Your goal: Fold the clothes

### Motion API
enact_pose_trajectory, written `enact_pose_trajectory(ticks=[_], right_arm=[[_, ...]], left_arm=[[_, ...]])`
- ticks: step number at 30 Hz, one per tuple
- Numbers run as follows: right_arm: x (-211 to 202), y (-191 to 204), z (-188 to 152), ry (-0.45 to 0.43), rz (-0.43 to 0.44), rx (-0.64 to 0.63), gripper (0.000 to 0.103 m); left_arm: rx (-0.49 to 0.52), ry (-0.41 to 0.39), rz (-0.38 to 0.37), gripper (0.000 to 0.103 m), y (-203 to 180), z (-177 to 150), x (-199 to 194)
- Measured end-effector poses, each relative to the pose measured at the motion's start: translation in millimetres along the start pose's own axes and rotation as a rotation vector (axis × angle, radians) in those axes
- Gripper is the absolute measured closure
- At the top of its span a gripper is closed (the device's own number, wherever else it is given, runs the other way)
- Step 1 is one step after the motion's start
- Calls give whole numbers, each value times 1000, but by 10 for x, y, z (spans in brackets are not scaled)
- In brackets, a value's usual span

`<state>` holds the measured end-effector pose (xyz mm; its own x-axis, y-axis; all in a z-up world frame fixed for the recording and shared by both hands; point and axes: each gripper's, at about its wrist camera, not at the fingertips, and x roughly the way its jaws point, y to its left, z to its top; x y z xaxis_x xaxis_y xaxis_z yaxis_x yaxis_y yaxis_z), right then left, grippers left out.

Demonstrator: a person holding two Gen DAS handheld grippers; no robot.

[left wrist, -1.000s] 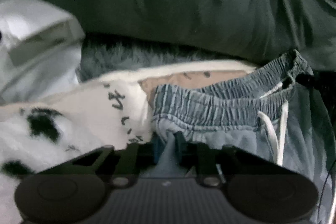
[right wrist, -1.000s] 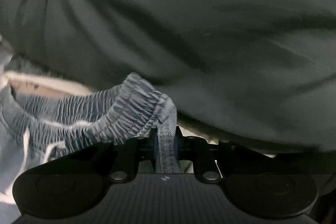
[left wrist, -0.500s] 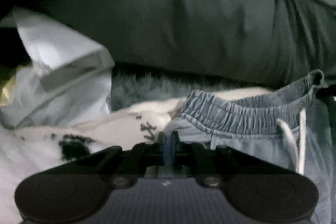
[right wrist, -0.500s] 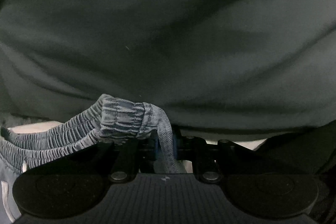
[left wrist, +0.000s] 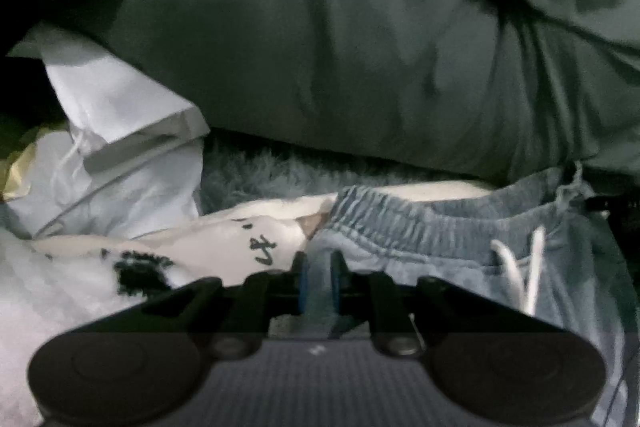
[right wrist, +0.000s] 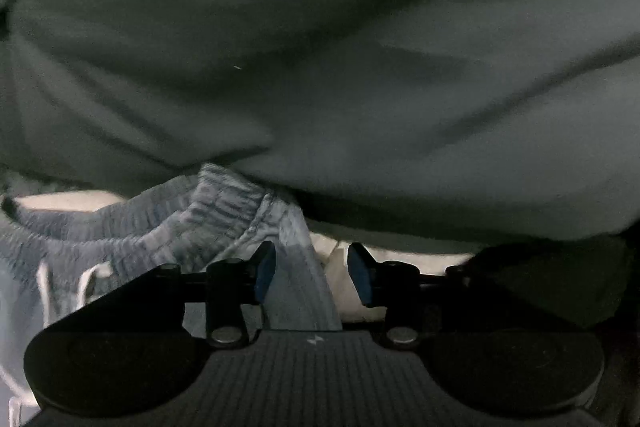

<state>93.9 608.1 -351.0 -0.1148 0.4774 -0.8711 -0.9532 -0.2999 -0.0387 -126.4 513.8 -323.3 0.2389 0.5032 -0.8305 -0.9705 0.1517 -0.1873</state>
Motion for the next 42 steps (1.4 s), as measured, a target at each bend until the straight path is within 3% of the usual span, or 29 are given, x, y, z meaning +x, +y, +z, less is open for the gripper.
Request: enact_pose_trajectory(ticks=[4,9,16,21,32,38,42], right_arm=[[-284,-44,-216,-39,24,7,53],[-606,-124,-517,-66,39,43,53],[-1046,-511,-1096,-88,30,123,53],[-1496,-764,-1713,-99,-16,181,53],[-2916,-945,-3404,-73,-267,411,49],[-3502,-856,-4224,-49,-347,496,47],[-3749,-743,-4828,-57,-373,592,47]], left_arm=[[10,-22,-11,89,-81,10,-170],[28,-50,-10,72,-326,-27,-266],[146,-31,-66,71,-896,-185,-226],[270,-20,-99,71,-1366,-279,-175],[534,34,-189,65,-2141,-735,-295],[586,28,-225,60,-2387,-935,-495],[620,20,-245,50,-2555,-975,-593]])
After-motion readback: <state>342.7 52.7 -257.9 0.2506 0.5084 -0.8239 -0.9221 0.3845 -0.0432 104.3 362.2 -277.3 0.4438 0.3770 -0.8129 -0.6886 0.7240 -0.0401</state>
